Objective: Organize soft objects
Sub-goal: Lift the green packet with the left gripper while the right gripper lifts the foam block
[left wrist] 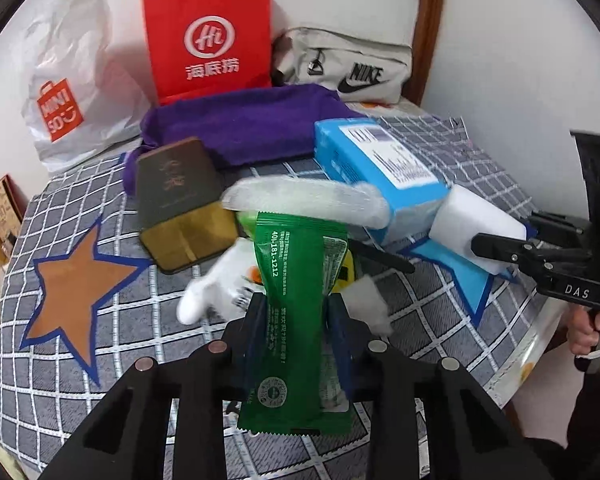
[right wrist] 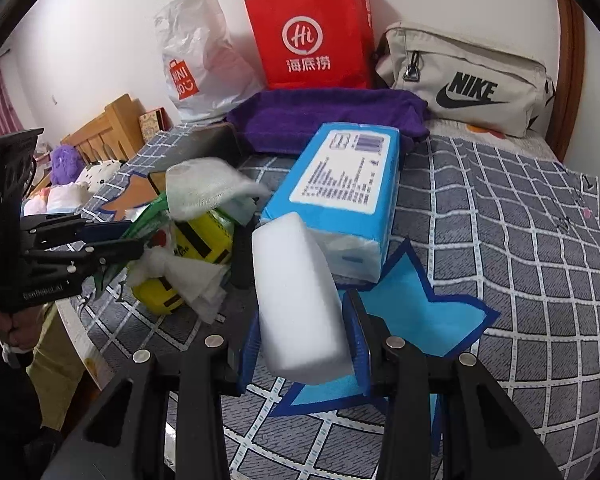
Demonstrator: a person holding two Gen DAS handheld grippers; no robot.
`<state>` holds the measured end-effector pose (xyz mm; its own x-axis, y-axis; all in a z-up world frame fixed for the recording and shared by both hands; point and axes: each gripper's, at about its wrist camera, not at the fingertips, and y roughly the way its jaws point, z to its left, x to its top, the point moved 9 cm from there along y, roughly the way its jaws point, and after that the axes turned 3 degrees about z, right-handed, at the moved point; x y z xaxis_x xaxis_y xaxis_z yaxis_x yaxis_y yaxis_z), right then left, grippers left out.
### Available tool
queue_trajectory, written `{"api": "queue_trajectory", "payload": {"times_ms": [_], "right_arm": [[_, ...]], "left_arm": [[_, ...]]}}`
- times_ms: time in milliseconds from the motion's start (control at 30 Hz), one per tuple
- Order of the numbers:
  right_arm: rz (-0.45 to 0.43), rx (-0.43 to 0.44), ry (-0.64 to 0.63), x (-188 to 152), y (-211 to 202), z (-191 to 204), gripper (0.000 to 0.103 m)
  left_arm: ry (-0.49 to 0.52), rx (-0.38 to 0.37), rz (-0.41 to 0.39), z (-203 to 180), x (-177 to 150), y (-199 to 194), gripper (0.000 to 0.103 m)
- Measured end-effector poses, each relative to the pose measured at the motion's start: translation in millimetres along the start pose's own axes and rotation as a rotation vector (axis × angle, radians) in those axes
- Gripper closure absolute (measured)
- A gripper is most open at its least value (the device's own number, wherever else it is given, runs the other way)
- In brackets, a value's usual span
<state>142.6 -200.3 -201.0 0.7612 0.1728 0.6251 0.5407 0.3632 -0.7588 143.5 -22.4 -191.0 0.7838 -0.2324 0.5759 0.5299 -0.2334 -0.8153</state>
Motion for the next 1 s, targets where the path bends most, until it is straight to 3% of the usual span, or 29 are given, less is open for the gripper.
{"api": "queue_trajectory", "payload": {"times_ms": [167,300,633,700,767,800,1000], "right_arm": [[-0.023,0.01,0.001,12.4,-8.8,0.3,0.064],[-0.037,0.006,-0.003,23.4,-14.1,0.2,0.064],[-0.018,0.016,-0.02,34.5,-5.5,8.9,0.064],[-0.008,0.017,-0.023,34.8,-2.2,10.6,0.064],[0.0,0.017,-0.023,34.8,0.8,10.9,0.064],[0.008,0.018,-0.024,34.6,2.7,11.3,0.064],[0.022,0.012,-0.008,36.3,9.4,6.5,0.064]], "left_arm": [[-0.081,-0.053,-0.031,16.7,8.1,-16.5,0.074],[-0.105,-0.041,-0.047,27.2,14.9,-22.7,0.074],[-0.157,-0.003,0.025,42.9,16.3,7.1,0.071],[-0.161,-0.008,0.041,43.2,16.5,15.0,0.066],[-0.155,0.004,0.048,43.1,18.4,20.8,0.047],[-0.152,0.01,0.048,43.5,19.9,22.5,0.045],[-0.157,-0.004,0.062,43.9,27.5,33.4,0.043]]}}
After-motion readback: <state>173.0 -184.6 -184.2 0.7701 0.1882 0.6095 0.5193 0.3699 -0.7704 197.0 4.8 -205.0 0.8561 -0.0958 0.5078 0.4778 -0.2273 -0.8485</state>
